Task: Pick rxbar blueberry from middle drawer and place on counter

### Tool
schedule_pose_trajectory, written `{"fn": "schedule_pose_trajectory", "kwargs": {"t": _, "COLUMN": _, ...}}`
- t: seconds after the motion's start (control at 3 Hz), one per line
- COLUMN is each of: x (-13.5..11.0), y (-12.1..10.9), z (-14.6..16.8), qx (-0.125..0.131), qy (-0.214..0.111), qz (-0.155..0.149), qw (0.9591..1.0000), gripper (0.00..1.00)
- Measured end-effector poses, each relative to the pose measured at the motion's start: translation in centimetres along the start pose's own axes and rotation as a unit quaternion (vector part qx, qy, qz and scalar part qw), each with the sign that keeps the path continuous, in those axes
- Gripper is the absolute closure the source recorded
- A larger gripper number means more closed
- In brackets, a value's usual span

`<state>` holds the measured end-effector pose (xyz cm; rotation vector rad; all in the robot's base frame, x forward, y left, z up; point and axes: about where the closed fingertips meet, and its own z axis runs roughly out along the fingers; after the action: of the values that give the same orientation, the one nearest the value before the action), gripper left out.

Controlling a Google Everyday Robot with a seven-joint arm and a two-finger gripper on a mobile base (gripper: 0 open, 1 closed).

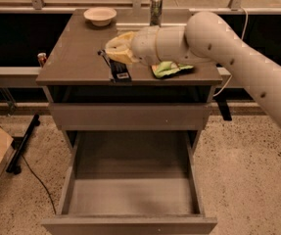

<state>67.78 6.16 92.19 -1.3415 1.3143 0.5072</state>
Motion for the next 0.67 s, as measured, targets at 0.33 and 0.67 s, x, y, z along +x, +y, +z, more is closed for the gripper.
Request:
{"fn": "schedule_pose_trajectory", "kwargs": {"t": 0.33, "x": 0.7, "y": -4.2, "z": 3.7, "qx": 0.012, "qy": 0.008, "qz": 0.008, "qw": 0.9999, "gripper": 1.00}}
{"fn": "schedule_pose_trajectory", "kwargs": {"t": 0.67, "x": 1.7, "y": -8.0, "z": 7.2, "qx": 0.022, "qy": 0.017, "qz": 0.007, "qw": 0.9996, "gripper": 0.83}}
